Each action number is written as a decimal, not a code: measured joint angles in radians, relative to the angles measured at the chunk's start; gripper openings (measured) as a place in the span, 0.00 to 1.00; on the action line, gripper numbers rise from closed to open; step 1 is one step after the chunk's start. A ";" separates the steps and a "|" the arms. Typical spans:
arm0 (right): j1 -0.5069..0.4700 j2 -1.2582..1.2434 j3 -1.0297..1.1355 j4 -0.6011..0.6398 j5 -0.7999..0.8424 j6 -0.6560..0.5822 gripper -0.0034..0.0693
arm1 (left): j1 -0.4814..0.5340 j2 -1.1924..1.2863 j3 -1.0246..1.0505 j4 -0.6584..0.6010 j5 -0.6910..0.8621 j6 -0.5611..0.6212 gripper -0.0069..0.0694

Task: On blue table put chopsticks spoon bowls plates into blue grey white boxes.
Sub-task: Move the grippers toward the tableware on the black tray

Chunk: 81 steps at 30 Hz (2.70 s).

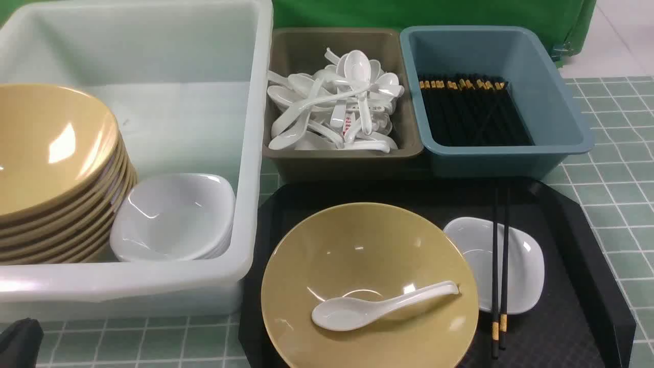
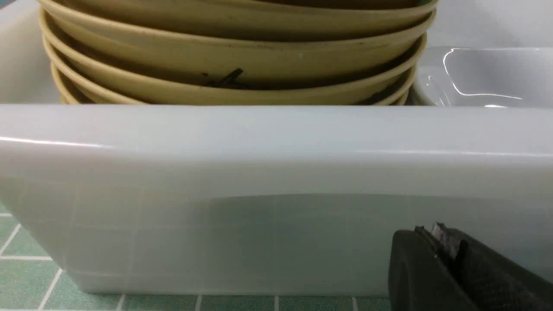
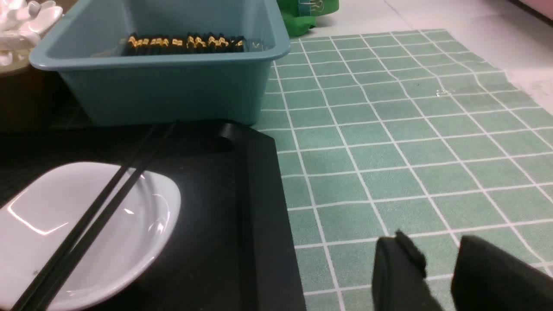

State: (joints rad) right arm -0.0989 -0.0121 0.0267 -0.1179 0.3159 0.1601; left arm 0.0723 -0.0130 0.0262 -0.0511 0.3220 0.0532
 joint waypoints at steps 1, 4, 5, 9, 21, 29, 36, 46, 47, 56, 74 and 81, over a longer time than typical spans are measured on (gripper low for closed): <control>0.000 0.000 0.000 0.000 0.000 0.000 0.38 | 0.000 0.000 0.000 0.000 0.000 0.000 0.07; 0.000 0.000 0.000 0.000 0.000 0.000 0.38 | 0.000 0.000 0.000 0.000 0.000 0.000 0.07; 0.000 0.000 0.000 0.000 0.000 0.000 0.38 | 0.000 0.000 0.000 0.000 0.000 0.000 0.07; 0.000 0.000 0.000 0.000 0.000 0.000 0.38 | 0.000 0.000 0.000 0.000 0.000 0.000 0.07; 0.000 0.000 0.000 0.000 0.000 0.000 0.38 | 0.000 0.000 0.000 0.000 0.000 0.000 0.07; 0.000 0.000 0.000 0.000 0.000 0.000 0.38 | 0.000 0.000 0.000 0.000 0.000 0.000 0.07; 0.000 0.000 0.000 0.000 0.000 0.000 0.38 | 0.000 0.000 0.000 0.000 0.000 0.000 0.07; 0.000 0.000 0.000 0.000 0.000 0.004 0.38 | 0.000 0.000 0.000 0.000 0.000 0.000 0.07; 0.000 0.000 0.000 0.000 -0.002 0.005 0.38 | 0.000 0.000 0.000 0.000 0.000 0.000 0.07; 0.000 0.000 0.000 0.000 -0.003 0.017 0.38 | 0.000 0.000 0.000 0.022 -0.001 0.001 0.07; 0.000 0.000 0.000 0.000 -0.003 0.019 0.38 | 0.000 0.000 0.000 -0.010 -0.011 0.001 0.07; 0.000 0.000 0.000 0.000 -0.003 0.019 0.38 | 0.000 0.000 0.000 -0.093 -0.049 0.001 0.07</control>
State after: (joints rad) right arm -0.0989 -0.0121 0.0267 -0.1179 0.3133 0.1794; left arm 0.0723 -0.0130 0.0262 -0.1439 0.2735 0.0542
